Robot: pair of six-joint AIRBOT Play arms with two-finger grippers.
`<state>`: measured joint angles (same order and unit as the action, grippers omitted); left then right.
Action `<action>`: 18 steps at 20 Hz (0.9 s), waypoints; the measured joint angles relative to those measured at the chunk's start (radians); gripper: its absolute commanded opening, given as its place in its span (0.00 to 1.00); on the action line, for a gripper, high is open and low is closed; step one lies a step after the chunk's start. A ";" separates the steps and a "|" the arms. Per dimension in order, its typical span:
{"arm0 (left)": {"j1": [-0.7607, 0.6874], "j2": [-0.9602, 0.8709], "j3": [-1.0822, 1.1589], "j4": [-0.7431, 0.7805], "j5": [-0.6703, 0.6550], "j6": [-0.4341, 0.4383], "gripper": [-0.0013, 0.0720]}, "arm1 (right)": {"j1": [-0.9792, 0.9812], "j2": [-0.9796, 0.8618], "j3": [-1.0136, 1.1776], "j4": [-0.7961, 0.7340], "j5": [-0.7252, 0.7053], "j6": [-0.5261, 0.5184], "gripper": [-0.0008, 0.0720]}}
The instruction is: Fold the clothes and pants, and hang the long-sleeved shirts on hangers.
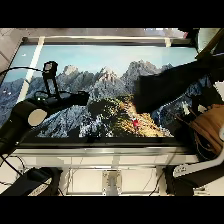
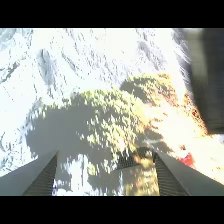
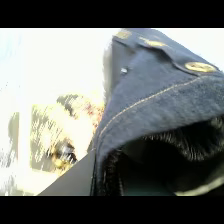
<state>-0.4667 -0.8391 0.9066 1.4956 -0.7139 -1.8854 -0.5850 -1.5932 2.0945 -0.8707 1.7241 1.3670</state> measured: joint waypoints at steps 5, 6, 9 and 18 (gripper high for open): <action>0.000 0.004 0.000 0.000 0.005 0.000 0.92 | -0.302 0.197 -0.030 -0.146 0.084 0.106 0.07; 0.000 0.004 0.000 0.000 0.006 0.000 0.92 | -0.369 0.230 -0.050 -0.195 0.092 0.131 0.07; 0.000 0.004 0.000 0.000 0.007 0.000 0.92 | -0.543 0.298 -0.100 -0.330 0.108 0.171 0.07; 0.000 0.010 0.000 0.000 0.007 0.000 0.92 | -0.751 0.342 -0.182 -0.424 0.109 0.195 0.90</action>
<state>-0.4664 -0.8291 0.9066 1.4956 -0.7071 -1.8854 -1.3361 -1.2514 1.9121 -1.2949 1.8336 1.5616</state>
